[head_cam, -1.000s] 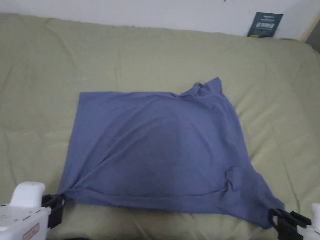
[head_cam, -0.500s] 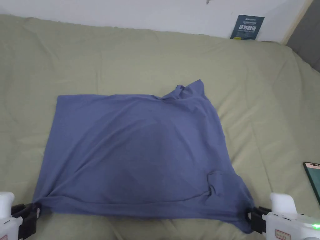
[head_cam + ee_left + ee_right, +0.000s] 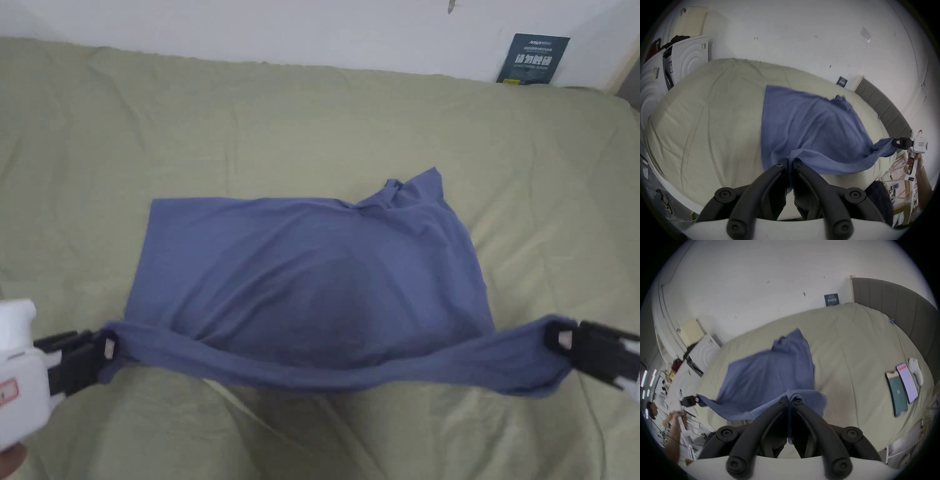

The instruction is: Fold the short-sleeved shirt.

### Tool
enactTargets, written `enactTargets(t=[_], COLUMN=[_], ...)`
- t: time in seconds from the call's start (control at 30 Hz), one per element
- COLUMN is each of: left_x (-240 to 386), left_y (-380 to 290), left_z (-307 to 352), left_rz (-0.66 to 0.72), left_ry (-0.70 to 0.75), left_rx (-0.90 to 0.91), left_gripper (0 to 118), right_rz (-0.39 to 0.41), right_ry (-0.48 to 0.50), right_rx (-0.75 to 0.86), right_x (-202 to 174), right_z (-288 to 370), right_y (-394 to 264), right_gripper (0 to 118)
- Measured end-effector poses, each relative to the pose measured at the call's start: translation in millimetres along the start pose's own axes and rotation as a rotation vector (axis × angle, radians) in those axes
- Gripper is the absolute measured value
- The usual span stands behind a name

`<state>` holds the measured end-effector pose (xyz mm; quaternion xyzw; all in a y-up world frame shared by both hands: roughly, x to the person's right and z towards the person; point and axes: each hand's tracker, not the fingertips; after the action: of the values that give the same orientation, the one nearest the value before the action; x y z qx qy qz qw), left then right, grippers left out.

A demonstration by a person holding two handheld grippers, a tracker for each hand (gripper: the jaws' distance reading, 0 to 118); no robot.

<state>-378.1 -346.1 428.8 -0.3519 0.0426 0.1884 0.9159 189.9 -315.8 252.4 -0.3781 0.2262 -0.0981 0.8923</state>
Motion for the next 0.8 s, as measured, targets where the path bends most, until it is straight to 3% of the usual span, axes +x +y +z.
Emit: enactTargets(t=[0.13,0.23,0.33,0.47,0.5,0.53,0.57,0.6,0.63,0.7,0.8], left_x=[-5.3,-14.8,-22.8,-22.3,-23.8,-26.1,-27.3,-28.7,-27.9,-15.7,1.9], left_y=[45.8,65.7,75.8,76.3,75.3,74.6,73.8,71.5,68.1,63.8,35.8], left_z=[-36.7,-82.0,-129.5,-170.1,-171.3,-171.7,-168.1,-161.6,-153.2,-114.7,-52.4], left_rz=[0.023,0.084,0.132,0.111,0.121,0.135,0.159,0.152,0.133,0.054,-0.014], left_ry=[0.022,0.072,0.151,0.230,0.216,0.205,0.206,0.201,0.186,0.174,0.114], left_rx=[-0.007,-0.053,-0.130,-0.218,-0.199,-0.194,-0.183,-0.173,-0.156,-0.031,0.096], left_gripper=[5,5,5,6,13,50,94,118,115,116,117], right_rz=[-0.023,-0.057,-0.100,-0.051,-0.052,-0.044,-0.011,0.002,0.001,-0.001,0.040], right_ry=[0.026,0.009,-0.071,-0.141,-0.135,-0.133,-0.156,-0.158,-0.134,-0.045,0.008], right_rx=[-0.012,-0.110,-0.234,-0.322,-0.319,-0.301,-0.246,-0.187,-0.160,-0.071,0.025], right_x=[7.3,15.9,29.4,38.0,40.4,40.4,38.4,36.8,38.6,27.4,8.1], right_z=[-41.5,-101.6,-168.7,-221.0,-222.8,-221.1,-216.6,-207.1,-196.7,-159.6,-96.6], right_y=[59.6,86.7,89.9,71.8,68.9,65.2,63.2,60.9,59.2,51.2,22.6], right_gripper=[4,4,4,5,7,30,69,105,118,118,118])
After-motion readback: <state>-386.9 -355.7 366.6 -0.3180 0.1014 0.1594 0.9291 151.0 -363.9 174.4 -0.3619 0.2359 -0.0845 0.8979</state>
